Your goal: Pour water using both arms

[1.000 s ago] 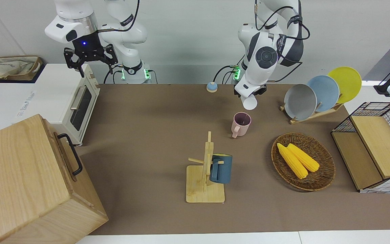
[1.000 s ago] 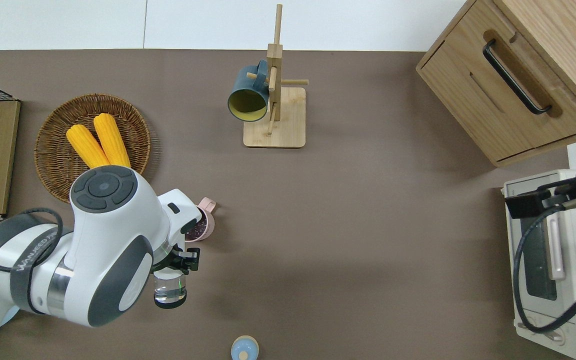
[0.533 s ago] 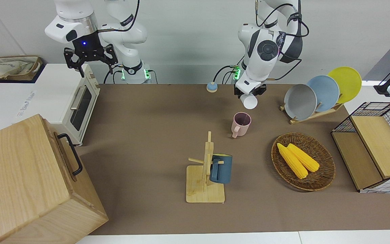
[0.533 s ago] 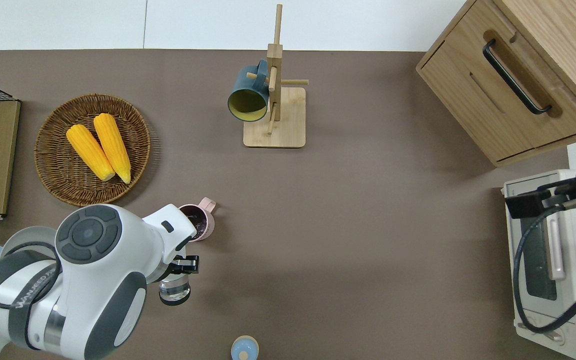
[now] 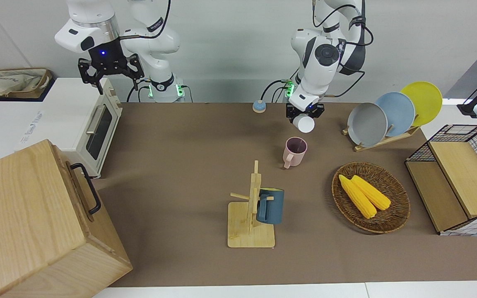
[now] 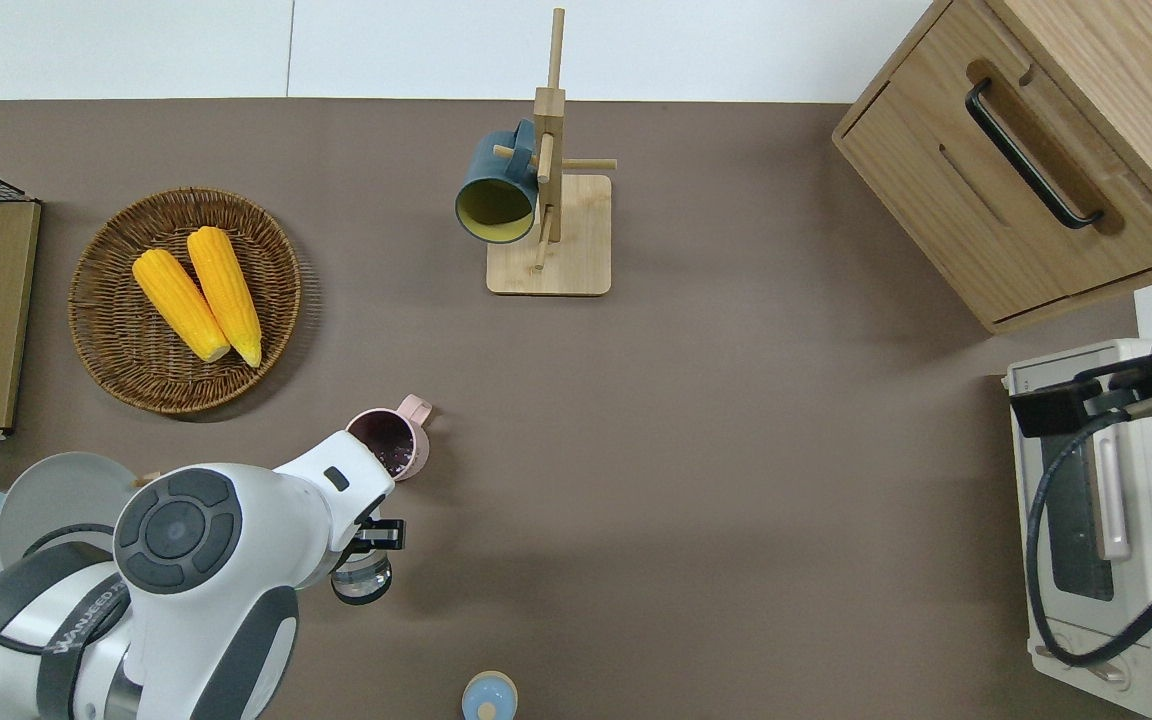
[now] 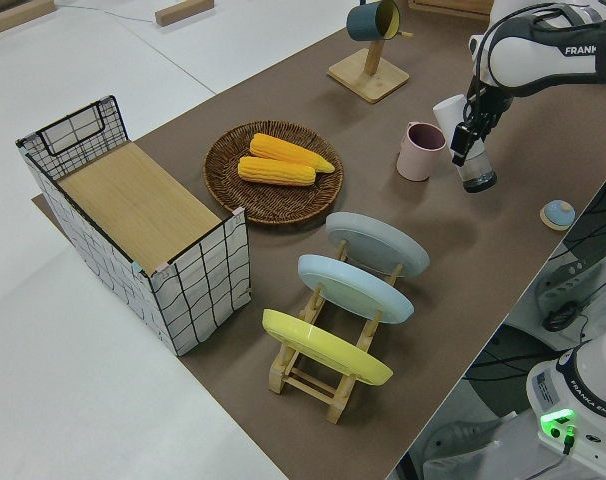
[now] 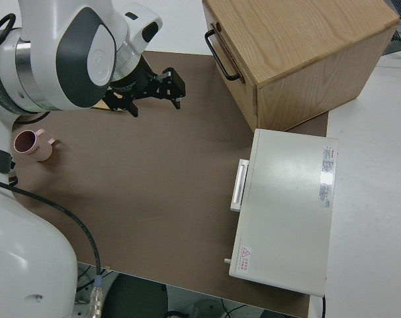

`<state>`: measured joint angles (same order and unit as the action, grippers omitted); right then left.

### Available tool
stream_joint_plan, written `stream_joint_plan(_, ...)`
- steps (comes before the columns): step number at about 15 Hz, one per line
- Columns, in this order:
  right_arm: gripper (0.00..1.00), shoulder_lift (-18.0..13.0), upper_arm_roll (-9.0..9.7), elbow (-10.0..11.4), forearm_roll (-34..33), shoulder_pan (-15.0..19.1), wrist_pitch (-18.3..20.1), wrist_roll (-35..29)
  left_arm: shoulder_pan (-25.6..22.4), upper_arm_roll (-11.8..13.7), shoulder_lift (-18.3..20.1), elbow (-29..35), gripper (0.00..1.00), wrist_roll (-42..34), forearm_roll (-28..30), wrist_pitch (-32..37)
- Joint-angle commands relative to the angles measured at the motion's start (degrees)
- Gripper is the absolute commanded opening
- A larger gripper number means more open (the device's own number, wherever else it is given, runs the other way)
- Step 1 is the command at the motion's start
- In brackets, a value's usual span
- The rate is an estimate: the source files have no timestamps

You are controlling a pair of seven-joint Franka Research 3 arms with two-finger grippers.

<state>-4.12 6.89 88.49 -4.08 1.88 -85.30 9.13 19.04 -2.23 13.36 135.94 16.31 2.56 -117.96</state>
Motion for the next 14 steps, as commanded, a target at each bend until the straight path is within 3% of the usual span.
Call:
stream_joint_plan(1,0.992,-0.3,0.05,0.4,0.0,0.1,0.6,1.0,0.4,0.1,2.2,1.2,0.00,0.9,0.5,-0.8)
stream_joint_plan(6,0.992,-0.3,0.05,0.3,0.0,0.1,0.6,1.0,-1.1,0.8,1.6,0.1,0.00,1.4,-0.7,-1.8)
stream_joint_plan(14,0.992,-0.3,0.05,0.4,0.0,0.1,0.6,1.0,-10.4,0.9,0.3,-3.5,0.00,1.2,-4.5,-5.8)
